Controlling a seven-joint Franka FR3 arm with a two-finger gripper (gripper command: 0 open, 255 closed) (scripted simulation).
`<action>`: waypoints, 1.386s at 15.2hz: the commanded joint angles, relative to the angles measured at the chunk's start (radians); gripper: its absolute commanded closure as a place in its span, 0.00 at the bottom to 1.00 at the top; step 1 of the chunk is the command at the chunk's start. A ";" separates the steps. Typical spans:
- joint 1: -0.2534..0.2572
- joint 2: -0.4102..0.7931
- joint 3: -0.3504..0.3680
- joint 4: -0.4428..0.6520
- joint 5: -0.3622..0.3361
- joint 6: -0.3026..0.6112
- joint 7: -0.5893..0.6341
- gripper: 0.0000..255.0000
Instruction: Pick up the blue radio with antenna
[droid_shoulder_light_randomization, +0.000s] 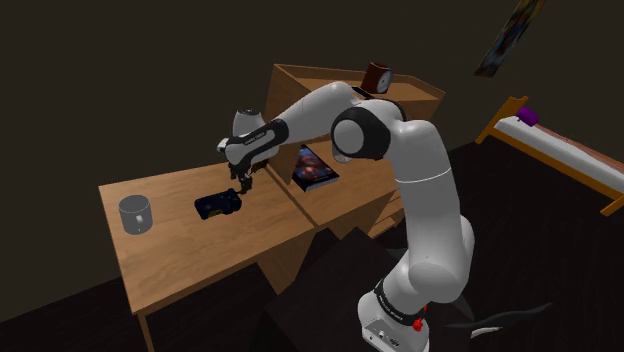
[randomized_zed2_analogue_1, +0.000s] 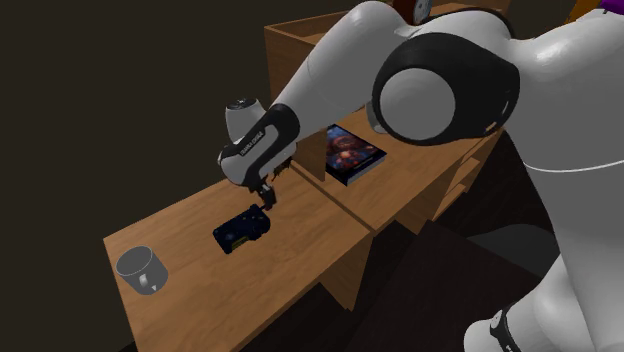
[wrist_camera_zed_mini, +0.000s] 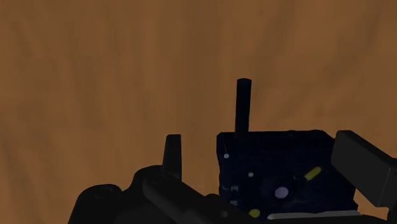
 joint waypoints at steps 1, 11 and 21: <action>-0.002 0.029 0.003 0.017 0.000 0.013 -0.007 0.00; -0.004 0.077 0.004 0.032 0.001 0.046 -0.007 1.00; -0.002 0.035 0.003 0.019 0.000 0.017 -0.007 1.00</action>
